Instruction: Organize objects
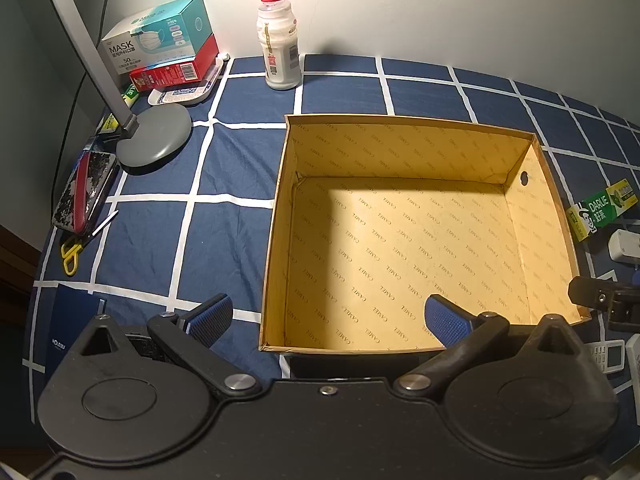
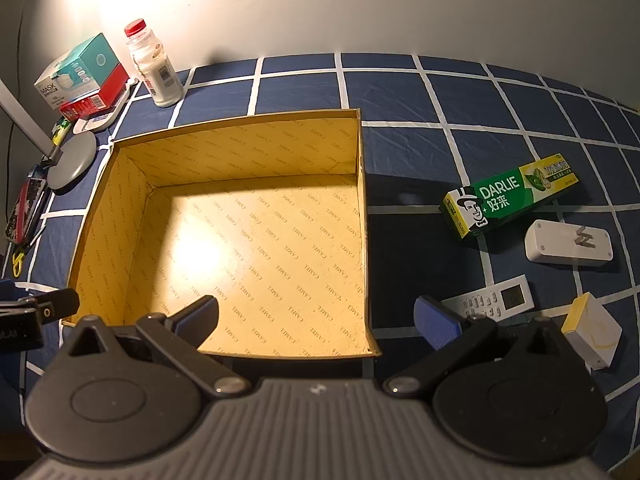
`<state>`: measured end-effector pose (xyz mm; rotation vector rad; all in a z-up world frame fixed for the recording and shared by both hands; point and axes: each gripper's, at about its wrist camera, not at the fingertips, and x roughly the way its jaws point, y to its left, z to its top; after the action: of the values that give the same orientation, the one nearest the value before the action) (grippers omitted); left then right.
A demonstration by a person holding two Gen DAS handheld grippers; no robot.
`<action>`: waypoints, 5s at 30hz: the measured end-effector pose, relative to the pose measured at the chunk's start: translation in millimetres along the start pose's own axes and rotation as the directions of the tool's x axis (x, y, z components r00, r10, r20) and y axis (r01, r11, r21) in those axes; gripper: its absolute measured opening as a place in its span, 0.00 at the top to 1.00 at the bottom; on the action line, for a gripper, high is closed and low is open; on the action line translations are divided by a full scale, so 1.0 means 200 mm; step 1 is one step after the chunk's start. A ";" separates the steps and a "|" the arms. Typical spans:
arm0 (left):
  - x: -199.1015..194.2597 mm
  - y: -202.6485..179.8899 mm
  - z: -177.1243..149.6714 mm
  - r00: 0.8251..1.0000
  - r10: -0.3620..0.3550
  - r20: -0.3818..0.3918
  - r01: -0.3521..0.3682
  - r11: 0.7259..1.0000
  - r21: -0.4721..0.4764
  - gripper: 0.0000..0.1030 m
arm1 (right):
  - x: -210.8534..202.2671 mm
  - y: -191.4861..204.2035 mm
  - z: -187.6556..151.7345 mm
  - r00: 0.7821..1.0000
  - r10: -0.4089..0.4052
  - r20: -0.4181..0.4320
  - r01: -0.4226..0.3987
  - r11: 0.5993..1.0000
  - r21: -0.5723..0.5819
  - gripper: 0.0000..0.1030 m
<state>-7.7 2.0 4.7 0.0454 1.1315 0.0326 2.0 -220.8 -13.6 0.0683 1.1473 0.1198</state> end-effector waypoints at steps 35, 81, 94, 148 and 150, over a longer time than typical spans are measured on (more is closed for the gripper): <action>-0.02 0.04 -0.04 1.000 -0.008 0.004 0.008 1.000 0.000 0.00 | -0.03 0.05 -0.04 1.000 0.000 0.007 0.000 1.000 -0.003 0.00; -0.04 -0.07 -0.04 1.000 -0.007 0.005 0.007 1.000 0.003 0.00 | -0.08 -0.04 -0.08 1.000 -0.019 0.024 0.017 0.998 0.065 0.00; 0.01 -0.32 -0.02 0.997 -0.081 -0.008 0.082 0.988 0.131 0.00 | -0.11 -0.27 -0.21 0.997 -0.081 0.016 0.076 0.977 0.200 0.00; 0.60 -1.37 -0.39 0.922 -0.189 -0.338 0.208 0.978 0.021 0.10 | 0.48 -1.22 -0.47 0.940 0.163 -0.299 -0.067 0.950 0.306 0.14; 0.62 -1.38 -0.39 0.917 -0.202 -0.343 0.220 0.975 0.014 0.11 | 0.49 -1.22 -0.47 0.939 0.164 -0.303 -0.066 0.949 0.309 0.14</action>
<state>-24.8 -267.0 -154.3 -0.0385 1.4790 -0.1890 -30.1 -451.5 -169.3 0.3955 1.4877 0.0647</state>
